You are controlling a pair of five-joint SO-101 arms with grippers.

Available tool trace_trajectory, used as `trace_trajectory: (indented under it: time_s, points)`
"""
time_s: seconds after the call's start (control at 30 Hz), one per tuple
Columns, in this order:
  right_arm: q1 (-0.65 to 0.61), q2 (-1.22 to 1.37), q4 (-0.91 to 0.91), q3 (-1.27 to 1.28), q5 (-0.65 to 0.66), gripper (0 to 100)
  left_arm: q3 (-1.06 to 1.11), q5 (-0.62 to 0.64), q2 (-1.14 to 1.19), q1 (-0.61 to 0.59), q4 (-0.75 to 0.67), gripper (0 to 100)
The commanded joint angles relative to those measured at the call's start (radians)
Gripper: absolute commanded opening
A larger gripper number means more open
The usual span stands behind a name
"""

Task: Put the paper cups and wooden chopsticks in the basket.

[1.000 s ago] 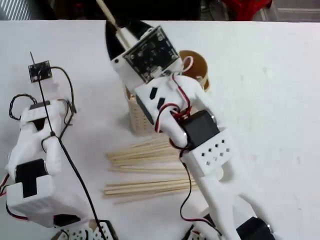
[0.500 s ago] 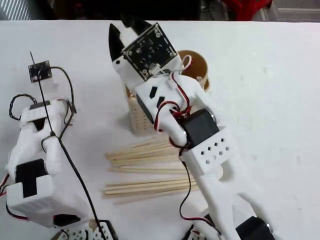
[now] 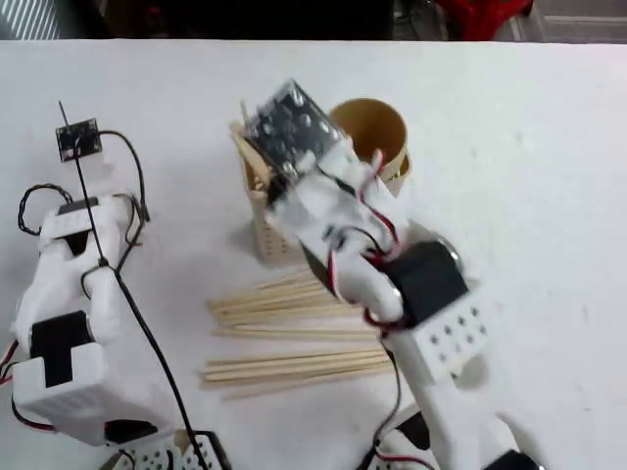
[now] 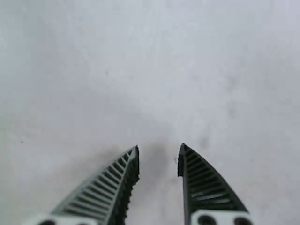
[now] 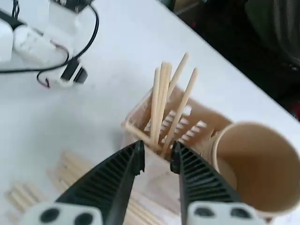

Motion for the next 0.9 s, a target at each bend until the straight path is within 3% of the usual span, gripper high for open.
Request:
trace_trajectory:
  time_s: [0.0,0.17,0.3,0.5,0.7,0.87]
  points:
    - [-0.001,-0.056,0.111,0.031,0.078,13.9,-0.025,-0.014,-0.005,0.012,-0.017,15]
    - [-0.022,-0.064,0.097,0.361,0.276,14.2,-0.025,-0.014,-0.005,0.012,-0.017,15]
    - [-0.12,-0.062,-0.05,0.689,0.402,14.1,-0.026,-0.014,-0.005,0.012,-0.017,15]
    - [-0.222,-0.054,-0.232,0.908,0.428,14.1,-0.025,-0.014,-0.005,0.012,-0.017,15]
    - [-0.298,-0.061,-0.185,0.987,0.457,4.8,-0.026,-0.014,-0.005,0.012,-0.017,15]
    - [-0.308,-0.064,-0.113,0.991,0.463,3.5,-0.026,-0.014,-0.005,0.012,-0.017,15]
